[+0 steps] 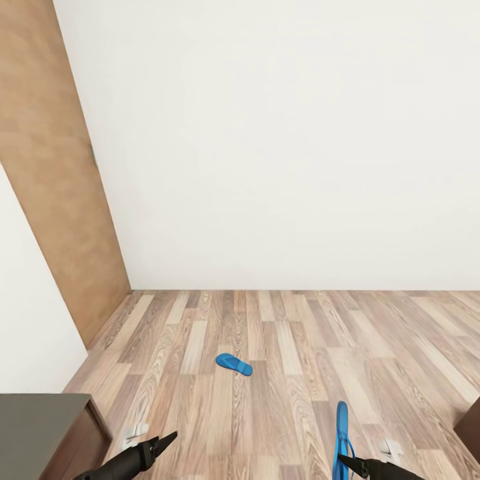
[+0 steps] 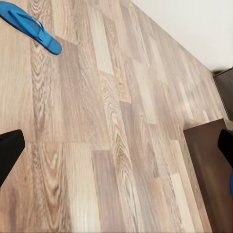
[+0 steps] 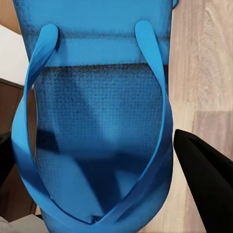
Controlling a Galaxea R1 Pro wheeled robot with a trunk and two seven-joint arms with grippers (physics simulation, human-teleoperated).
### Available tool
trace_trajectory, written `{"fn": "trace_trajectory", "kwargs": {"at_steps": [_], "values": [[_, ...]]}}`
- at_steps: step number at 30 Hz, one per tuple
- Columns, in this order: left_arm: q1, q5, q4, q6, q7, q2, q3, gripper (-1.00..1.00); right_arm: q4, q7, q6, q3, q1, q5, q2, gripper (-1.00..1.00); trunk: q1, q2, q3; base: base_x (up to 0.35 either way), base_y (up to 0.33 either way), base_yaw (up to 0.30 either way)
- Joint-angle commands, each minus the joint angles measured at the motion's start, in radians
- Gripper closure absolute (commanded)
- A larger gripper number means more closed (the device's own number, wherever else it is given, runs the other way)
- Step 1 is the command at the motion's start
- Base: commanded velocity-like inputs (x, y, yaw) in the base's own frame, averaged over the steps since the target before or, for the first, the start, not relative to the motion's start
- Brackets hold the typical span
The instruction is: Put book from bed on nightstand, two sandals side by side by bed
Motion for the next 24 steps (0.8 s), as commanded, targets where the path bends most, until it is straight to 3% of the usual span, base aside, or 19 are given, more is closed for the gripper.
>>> {"fn": "trace_trajectory", "kwargs": {"at_steps": [1, 24], "values": [[-0.001, 0.006, 0.0, 0.01, -0.004, 0.0, 0.002, -1.0, -0.001, 0.005, 0.011, -0.009, -0.001, 0.007, 0.001, 1.0, 0.0, 0.0, -0.001, 0.227, 0.0, 0.0], [-0.001, 0.006, 0.0, 0.01, -0.004, 0.0, 0.002, -1.0, -0.001, 0.005, 0.011, -0.01, -0.001, 0.007, 0.0, 1.0, 0.0, 0.0, -0.001, 0.257, 0.0, 0.0]]}}
